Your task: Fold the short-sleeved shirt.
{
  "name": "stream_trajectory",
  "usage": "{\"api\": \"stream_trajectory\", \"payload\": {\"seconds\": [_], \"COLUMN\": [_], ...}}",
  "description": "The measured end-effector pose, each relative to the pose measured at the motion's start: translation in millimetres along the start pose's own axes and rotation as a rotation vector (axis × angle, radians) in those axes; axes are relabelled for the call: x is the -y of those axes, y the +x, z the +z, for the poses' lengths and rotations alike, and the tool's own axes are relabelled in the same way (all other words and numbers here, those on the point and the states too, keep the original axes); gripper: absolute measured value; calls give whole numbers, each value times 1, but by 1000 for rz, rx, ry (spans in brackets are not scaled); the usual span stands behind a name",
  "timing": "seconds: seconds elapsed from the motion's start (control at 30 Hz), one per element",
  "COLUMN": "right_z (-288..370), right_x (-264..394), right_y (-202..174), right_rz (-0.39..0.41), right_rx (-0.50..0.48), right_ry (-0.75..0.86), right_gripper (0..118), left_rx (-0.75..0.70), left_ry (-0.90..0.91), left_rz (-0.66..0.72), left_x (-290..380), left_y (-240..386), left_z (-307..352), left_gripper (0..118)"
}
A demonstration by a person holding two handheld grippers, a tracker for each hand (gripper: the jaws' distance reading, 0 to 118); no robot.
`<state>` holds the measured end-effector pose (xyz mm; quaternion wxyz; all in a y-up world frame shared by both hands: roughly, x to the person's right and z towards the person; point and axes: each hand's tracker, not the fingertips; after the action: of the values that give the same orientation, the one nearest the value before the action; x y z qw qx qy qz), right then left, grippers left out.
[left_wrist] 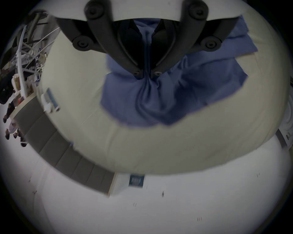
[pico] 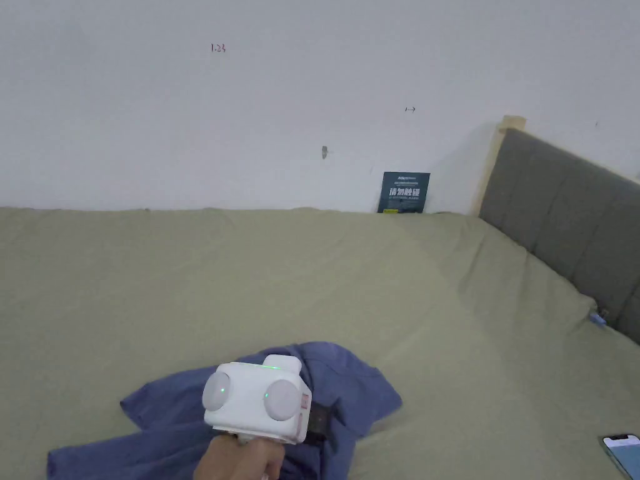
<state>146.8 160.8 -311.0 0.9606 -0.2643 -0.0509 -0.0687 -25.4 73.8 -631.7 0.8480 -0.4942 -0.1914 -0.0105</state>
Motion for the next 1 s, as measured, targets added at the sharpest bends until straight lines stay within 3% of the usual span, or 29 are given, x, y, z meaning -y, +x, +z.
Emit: {"api": "stream_trajectory", "payload": {"seconds": [0.03,0.17,0.23,0.47,0.5,0.53,0.57,0.6,0.83,1.0], "right_z": [-2,-5,-4,-1,0,2,5,6,23,30], "right_x": [-1,-7,-12,-41,-46,-50,-53,-55,-58,-53], "right_y": [-1,-4,-7,-23,-25,-29,-31,-35,-52,-57], "right_rz": [3,25,43,111,113,120,136,152,175,208], "right_rx": [1,-8,-18,-54,-69,-82,-82,-87,-124,-122], "right_ry": [-2,9,26,129,144,173,188,196,254,267], "right_gripper": [0,0,0,0,0,0,0,0,0,0], "left_rx": [-1,-3,-15,-118,-137,-156,-181,-260,-428,-463], "left_ry": [-8,72,118,426,481,529,576,583,734,760], "left_rz": [14,55,63,86,106,101,97,107,114,144], "left_x": [7,-7,21,84,102,120,135,150,214,227], "left_y": [-3,-26,-24,-67,-71,-76,-79,-82,-96,-105], "left_z": [-3,52,56,222,247,270,288,302,374,387], "left_gripper": [111,112,113,106,94,71,29,0,0,0]}}
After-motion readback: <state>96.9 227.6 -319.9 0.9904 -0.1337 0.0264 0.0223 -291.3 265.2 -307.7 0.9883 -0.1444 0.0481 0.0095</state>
